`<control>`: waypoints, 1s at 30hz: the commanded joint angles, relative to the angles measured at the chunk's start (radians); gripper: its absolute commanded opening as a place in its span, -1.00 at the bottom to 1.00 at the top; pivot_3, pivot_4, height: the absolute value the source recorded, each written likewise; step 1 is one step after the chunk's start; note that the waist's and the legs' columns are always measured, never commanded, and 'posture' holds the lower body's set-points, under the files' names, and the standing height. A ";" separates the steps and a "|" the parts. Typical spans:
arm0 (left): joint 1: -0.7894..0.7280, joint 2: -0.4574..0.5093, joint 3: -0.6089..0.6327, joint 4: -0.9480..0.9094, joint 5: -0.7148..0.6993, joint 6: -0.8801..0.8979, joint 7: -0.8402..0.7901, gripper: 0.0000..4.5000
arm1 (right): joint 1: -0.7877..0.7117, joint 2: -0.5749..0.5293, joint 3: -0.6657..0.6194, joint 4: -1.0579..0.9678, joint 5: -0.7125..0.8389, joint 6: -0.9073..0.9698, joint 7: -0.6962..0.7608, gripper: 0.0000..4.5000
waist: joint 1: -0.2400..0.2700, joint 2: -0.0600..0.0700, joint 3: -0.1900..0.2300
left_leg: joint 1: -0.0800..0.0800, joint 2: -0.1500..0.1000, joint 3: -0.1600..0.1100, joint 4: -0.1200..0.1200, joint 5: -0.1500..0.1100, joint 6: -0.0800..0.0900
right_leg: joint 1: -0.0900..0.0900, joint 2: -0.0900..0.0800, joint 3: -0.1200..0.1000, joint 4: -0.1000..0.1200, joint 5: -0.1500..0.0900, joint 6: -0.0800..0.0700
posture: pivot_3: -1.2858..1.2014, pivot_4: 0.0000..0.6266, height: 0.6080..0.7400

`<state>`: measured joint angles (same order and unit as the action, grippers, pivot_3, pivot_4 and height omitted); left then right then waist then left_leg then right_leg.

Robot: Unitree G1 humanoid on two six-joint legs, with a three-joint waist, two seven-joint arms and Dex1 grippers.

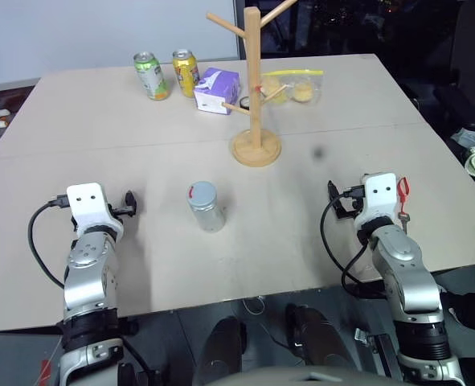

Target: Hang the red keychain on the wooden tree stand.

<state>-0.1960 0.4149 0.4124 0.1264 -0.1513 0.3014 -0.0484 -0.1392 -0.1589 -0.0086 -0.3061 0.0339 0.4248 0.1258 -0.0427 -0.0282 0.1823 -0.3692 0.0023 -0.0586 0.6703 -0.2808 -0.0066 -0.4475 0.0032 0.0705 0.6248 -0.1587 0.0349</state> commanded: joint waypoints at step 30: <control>0.526 0.232 0.160 -0.875 -0.662 0.394 -0.544 1.00 | -0.338 -0.399 0.023 -0.057 0.531 0.195 0.790 1.00 | -0.025 0.001 0.003 | 0.001 0.002 0.000 -0.002 0.000 0.000 | 0.000 0.002 0.000 -0.002 -0.002 -0.003 | 0.03 -0.52 1.00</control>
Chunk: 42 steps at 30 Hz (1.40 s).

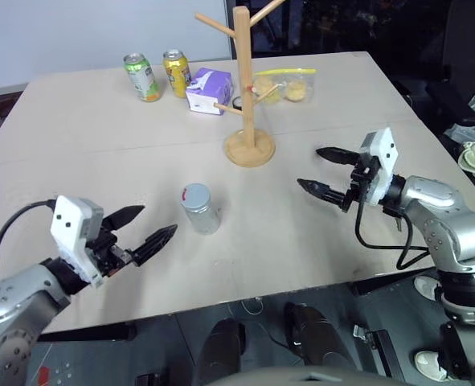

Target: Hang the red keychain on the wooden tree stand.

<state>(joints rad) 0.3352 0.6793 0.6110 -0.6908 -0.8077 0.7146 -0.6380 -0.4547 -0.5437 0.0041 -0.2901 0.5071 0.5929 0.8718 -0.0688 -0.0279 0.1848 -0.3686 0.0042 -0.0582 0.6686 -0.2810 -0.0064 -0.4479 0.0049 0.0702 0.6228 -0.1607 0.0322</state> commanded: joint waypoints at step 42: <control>-0.223 -0.246 -0.409 0.141 0.297 -0.240 0.190 1.00 | -0.094 -0.086 0.000 -0.258 0.383 0.259 -0.005 1.00 | 0.009 0.000 0.000 | 0.000 0.000 0.000 0.000 0.000 0.000 | 0.000 0.001 0.000 0.000 0.000 0.000 | 0.03 -0.52 1.00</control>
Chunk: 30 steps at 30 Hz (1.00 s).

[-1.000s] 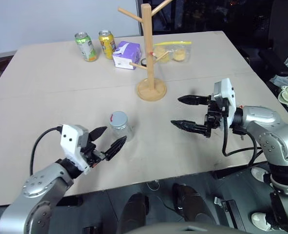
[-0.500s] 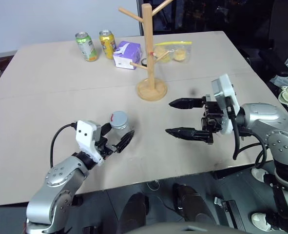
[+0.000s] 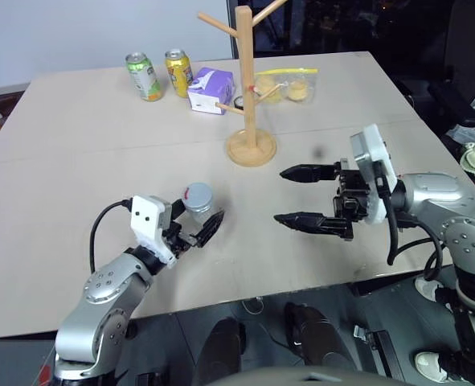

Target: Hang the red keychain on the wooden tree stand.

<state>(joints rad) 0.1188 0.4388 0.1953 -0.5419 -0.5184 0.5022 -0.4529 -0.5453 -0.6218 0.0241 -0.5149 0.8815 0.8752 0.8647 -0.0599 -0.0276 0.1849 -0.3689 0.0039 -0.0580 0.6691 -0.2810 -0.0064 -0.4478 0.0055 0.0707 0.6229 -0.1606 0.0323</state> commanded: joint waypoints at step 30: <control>-0.563 0.209 0.384 0.788 0.114 -0.150 0.283 0.18 | -0.151 0.217 0.183 0.141 -0.298 -0.209 -0.083 1.00 | 0.003 -0.001 0.000 | -0.001 0.000 -0.002 0.000 0.000 0.000 | 0.000 -0.001 -0.002 0.000 0.003 0.004 | 0.03 -0.52 1.00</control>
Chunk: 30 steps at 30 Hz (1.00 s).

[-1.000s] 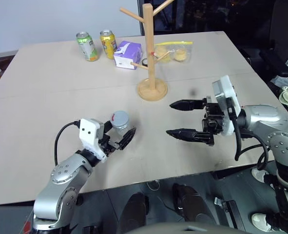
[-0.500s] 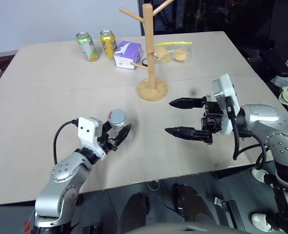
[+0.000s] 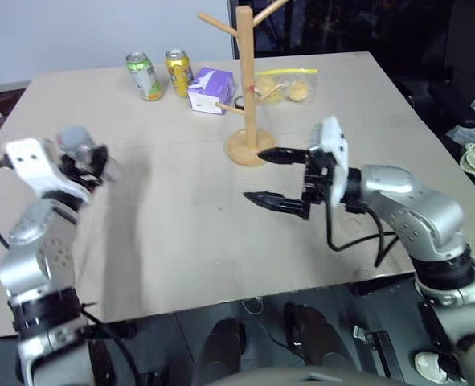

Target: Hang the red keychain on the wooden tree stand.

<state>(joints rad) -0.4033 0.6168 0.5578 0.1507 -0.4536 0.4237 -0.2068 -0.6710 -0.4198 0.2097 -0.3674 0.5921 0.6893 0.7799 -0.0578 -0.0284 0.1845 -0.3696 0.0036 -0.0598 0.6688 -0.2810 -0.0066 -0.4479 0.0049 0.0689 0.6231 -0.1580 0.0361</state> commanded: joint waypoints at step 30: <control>-0.042 0.077 0.089 0.349 0.070 -0.182 0.141 0.96 | 0.016 0.072 0.000 -0.011 -0.071 -0.032 -0.017 1.00 | 0.015 -0.001 -0.001 | -0.002 -0.002 -0.003 0.000 0.000 0.000 | -0.001 -0.005 -0.004 0.000 0.001 -0.001 | 0.03 -0.52 1.00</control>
<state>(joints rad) -0.4557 0.6739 0.6124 0.5846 -0.3633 0.2338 -0.0806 -0.6493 -0.3501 0.2218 -0.3494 0.5173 0.6840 0.7578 -0.0433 -0.0299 0.1837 -0.3720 0.0020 -0.0626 0.6691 -0.2810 -0.0069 -0.4489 0.0000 0.0649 0.6232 -0.1569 0.0353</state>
